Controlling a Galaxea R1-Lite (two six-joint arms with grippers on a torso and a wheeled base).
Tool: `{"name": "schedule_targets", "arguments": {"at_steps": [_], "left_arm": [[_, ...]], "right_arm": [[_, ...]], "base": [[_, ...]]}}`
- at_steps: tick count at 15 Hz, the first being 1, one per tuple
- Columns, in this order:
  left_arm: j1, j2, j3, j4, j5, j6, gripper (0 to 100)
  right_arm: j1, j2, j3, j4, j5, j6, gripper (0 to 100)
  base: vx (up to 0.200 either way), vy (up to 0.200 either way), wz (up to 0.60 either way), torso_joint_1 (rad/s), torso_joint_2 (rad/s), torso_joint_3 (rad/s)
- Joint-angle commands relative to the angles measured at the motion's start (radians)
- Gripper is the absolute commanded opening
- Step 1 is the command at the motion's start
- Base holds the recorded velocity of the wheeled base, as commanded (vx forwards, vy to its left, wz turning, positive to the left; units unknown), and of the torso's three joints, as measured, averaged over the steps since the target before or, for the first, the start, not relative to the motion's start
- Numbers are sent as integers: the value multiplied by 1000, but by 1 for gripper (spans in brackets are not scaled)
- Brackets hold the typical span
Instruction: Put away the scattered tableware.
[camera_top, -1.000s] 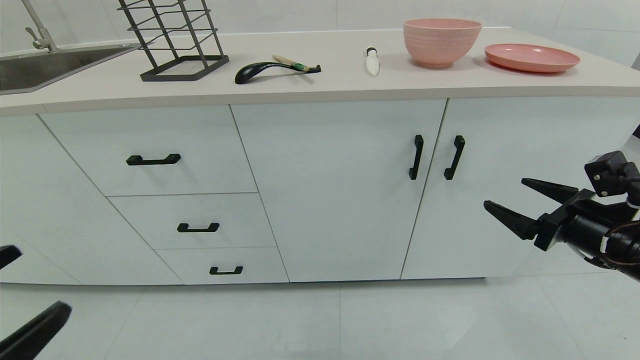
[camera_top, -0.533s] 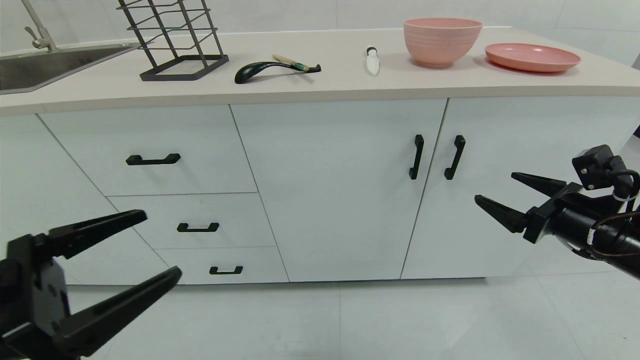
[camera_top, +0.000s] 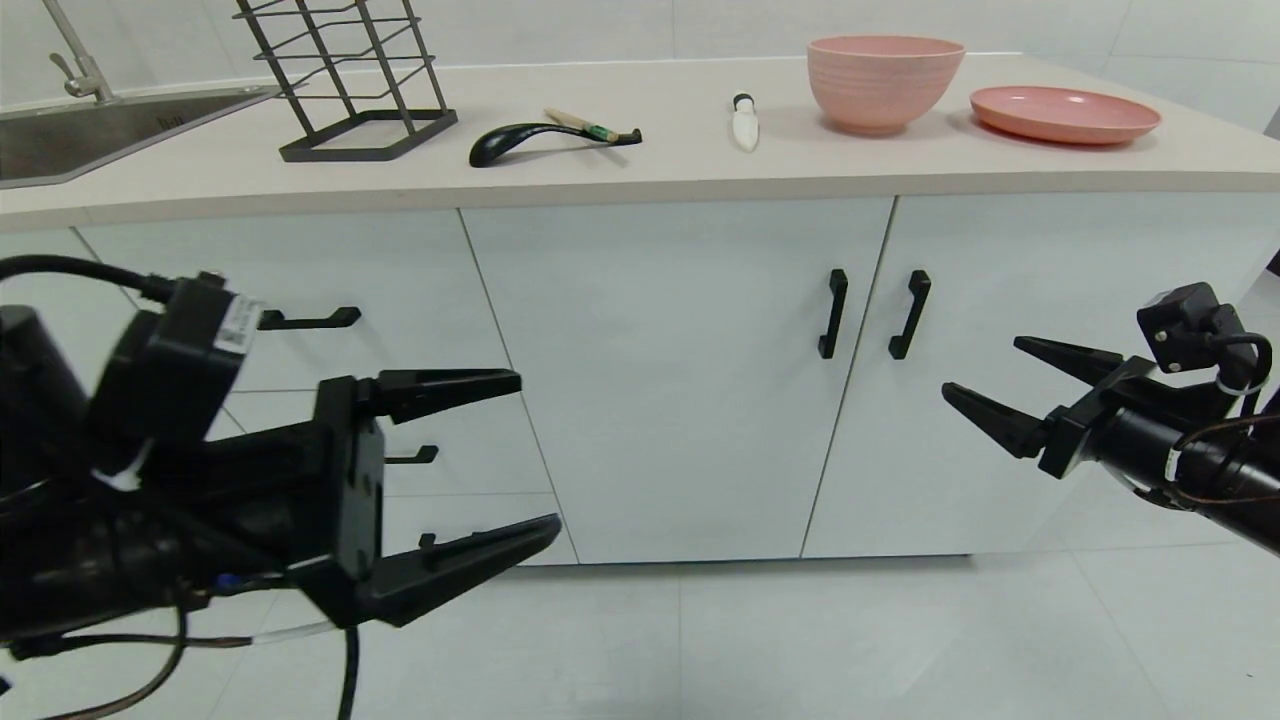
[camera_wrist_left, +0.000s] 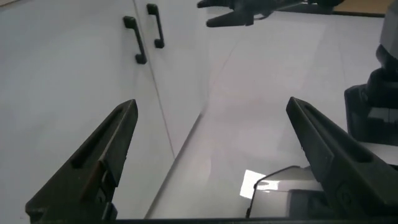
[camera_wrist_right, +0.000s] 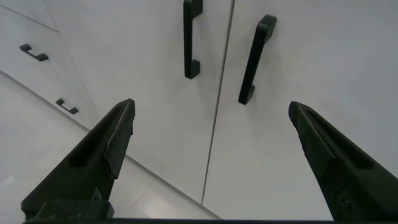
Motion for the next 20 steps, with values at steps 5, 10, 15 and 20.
{"name": "schedule_targets", "arguments": {"at_steps": [5, 10, 15, 20], "left_arm": [[-135, 326, -157, -142, -14, 6, 100], [-248, 472, -367, -137, -14, 6, 100], [-373, 567, -389, -143, -6, -77, 100], [-382, 564, -272, -319, -3, -123, 100]], "right_arm": [[-1, 65, -72, -4, 1, -1, 100], [-4, 88, -82, -27, 77, -1, 100], [-14, 88, -79, -39, 107, -2, 100], [-14, 102, -84, -39, 107, -2, 100]], "base": [[0, 0, 0, 0, 0, 0], [0, 0, 0, 0, 0, 0], [0, 0, 0, 0, 0, 0], [0, -120, 0, 2, 1, 3]]}}
